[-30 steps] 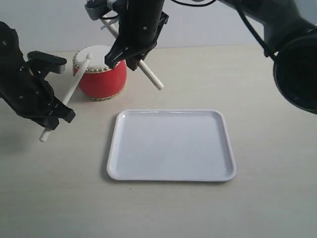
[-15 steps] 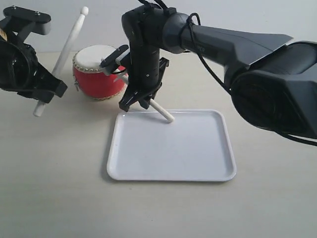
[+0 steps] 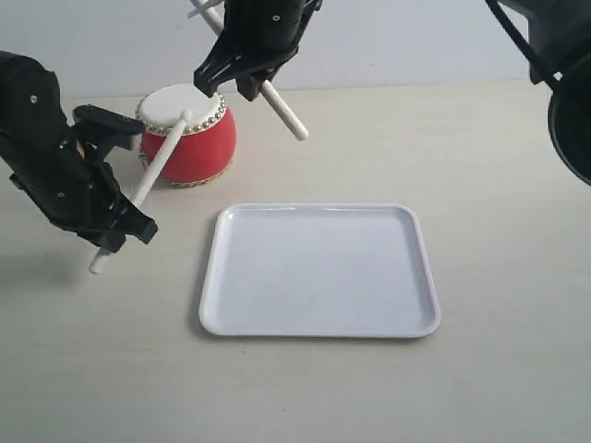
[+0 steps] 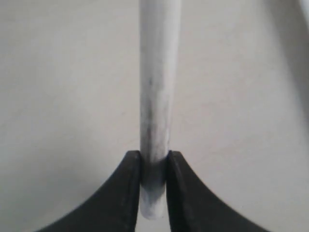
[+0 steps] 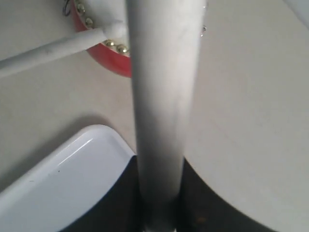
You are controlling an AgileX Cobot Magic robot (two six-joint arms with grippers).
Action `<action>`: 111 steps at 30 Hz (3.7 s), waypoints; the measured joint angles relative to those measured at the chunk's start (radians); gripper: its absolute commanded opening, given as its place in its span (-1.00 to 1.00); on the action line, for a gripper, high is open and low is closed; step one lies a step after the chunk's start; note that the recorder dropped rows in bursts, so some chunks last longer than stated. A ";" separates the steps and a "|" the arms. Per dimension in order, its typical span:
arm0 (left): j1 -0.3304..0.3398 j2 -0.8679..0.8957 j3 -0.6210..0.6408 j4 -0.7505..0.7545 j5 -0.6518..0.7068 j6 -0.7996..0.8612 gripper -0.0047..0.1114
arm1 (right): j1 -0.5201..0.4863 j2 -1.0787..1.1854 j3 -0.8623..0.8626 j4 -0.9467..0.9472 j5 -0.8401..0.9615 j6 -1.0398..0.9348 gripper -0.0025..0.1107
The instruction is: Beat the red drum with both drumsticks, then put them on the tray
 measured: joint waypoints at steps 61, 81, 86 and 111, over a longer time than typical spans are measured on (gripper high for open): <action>0.000 0.092 -0.066 0.074 0.081 -0.108 -0.92 | 0.002 0.003 -0.004 -0.005 0.000 0.000 -0.96; 0.000 -0.350 0.085 0.080 -0.058 -0.108 -0.92 | 0.002 -0.012 0.095 0.028 0.000 -0.023 -0.96; 0.000 -0.458 0.127 0.080 -0.113 -0.108 -0.92 | 0.002 -0.012 0.180 0.028 0.000 -0.083 -0.96; 0.000 -0.505 0.153 0.080 -0.154 -0.108 -0.92 | 0.002 -0.040 0.573 -0.035 0.000 -0.538 -0.96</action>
